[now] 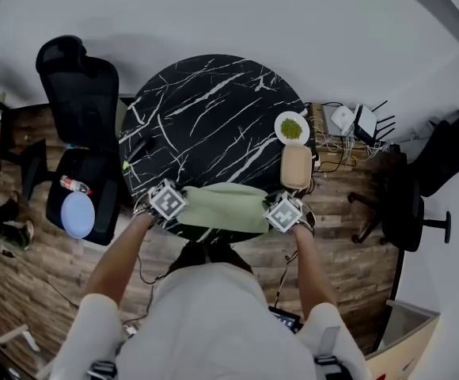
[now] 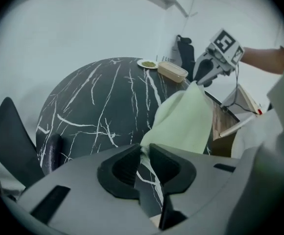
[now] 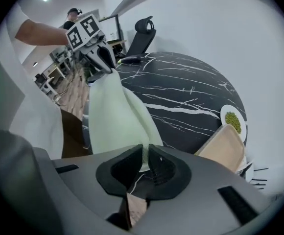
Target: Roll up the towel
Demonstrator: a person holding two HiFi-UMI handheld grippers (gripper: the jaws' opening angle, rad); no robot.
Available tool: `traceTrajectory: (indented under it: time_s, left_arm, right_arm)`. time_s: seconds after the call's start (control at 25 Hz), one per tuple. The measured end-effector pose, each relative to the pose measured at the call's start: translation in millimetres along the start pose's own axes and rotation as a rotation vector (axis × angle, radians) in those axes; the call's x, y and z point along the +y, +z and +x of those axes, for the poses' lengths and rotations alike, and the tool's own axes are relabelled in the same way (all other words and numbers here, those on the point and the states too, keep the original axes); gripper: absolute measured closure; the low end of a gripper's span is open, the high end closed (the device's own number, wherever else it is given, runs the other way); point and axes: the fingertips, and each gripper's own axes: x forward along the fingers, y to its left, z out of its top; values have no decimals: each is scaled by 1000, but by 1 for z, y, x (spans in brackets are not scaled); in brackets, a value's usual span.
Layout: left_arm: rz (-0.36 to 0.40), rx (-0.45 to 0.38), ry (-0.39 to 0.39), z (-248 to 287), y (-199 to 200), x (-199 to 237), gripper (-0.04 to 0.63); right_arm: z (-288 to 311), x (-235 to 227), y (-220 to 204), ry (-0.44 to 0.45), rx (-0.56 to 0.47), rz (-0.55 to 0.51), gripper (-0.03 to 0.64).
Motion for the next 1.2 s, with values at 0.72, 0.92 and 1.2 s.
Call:
traceTrajectory:
  time_s: [0.72,0.92,1.2]
  left_arm:
    - [-239,-299,122,-52,-5,16,580]
    - [-293,-715,166,-149,56,12,591]
    - [-256,-1075,255,-281,111,-3,592]
  right_arm:
    - [-51,-60,17,-388,-396,221,572]
    - [-155,-44,81,-424,-843,271,620]
    - [-290,-13,143,-464,-1184,209,621]
